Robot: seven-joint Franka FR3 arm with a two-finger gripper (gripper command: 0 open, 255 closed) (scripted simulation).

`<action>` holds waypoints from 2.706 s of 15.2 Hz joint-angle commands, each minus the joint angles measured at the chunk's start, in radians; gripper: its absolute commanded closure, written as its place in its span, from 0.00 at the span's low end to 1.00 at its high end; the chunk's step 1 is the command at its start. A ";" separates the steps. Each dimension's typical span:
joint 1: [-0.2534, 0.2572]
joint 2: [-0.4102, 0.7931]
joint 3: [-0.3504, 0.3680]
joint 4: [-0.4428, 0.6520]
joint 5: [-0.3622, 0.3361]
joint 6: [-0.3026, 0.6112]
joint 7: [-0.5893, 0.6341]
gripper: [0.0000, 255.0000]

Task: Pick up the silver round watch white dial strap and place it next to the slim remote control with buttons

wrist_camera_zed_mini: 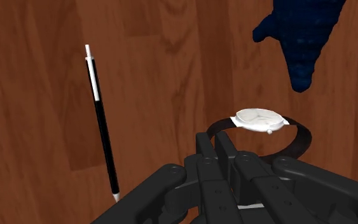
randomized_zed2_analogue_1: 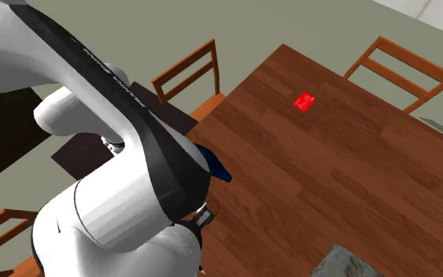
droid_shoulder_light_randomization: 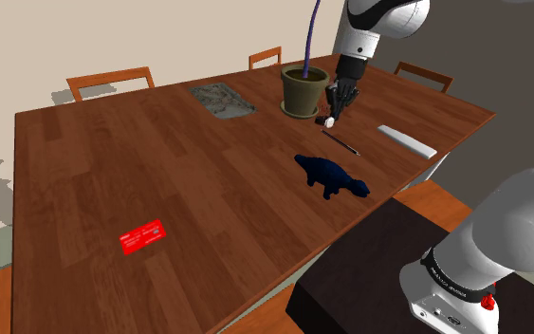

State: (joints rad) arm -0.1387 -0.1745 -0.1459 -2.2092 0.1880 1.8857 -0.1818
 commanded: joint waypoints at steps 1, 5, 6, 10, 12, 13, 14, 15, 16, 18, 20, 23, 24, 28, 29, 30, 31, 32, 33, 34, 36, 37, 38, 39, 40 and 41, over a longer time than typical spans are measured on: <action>-0.023 0.015 -0.030 0.019 -0.012 -0.013 -0.048 1.00; -0.068 0.058 -0.087 0.071 -0.030 -0.040 -0.141 1.00; -0.079 0.071 -0.101 0.087 -0.034 -0.047 -0.165 1.00; -0.123 0.133 -0.155 0.162 -0.041 -0.077 -0.259 1.00; -0.143 0.166 -0.176 0.201 -0.040 -0.091 -0.300 1.00; -0.143 0.169 -0.176 0.191 -0.039 -0.078 -0.303 1.00; -0.143 0.173 -0.176 0.182 -0.037 -0.066 -0.306 1.00; -0.143 0.178 -0.176 0.173 -0.035 -0.053 -0.308 1.00; -0.143 0.182 -0.176 0.165 -0.033 -0.040 -0.311 1.00; -0.144 0.192 -0.177 0.148 -0.029 -0.015 -0.317 1.00; -0.144 0.202 -0.177 0.132 -0.024 0.010 -0.323 1.00; -0.144 0.219 -0.176 0.110 -0.016 0.047 -0.333 1.00; -0.144 0.225 -0.176 0.103 -0.013 0.060 -0.336 1.00; -0.145 0.252 -0.175 0.078 0.000 0.109 -0.350 1.00; -0.145 0.259 -0.175 0.072 0.003 0.121 -0.354 1.00; -0.145 0.266 -0.175 0.066 0.007 0.133 -0.358 1.00; -0.145 0.266 -0.175 0.066 0.007 0.133 -0.358 1.00; -0.145 0.266 -0.175 0.066 0.007 0.133 -0.358 1.00; -0.145 0.266 -0.175 0.066 0.007 0.133 -0.358 1.00; -0.145 0.266 -0.175 0.066 0.007 0.133 -0.358 1.00; -0.145 0.266 -0.175 0.066 0.007 0.133 -0.358 1.00; -0.145 0.266 -0.175 0.066 0.007 0.133 -0.358 1.00; -0.145 0.266 -0.175 0.066 0.007 0.133 -0.358 1.00; -0.145 0.266 -0.175 0.066 0.007 0.133 -0.358 0.00; -0.145 0.266 -0.175 0.066 0.007 0.133 -0.358 0.00; -0.145 0.266 -0.175 0.066 0.007 0.133 -0.358 0.00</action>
State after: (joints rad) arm -0.2839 0.0918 -0.3205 -2.1427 0.1948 2.0186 -0.5399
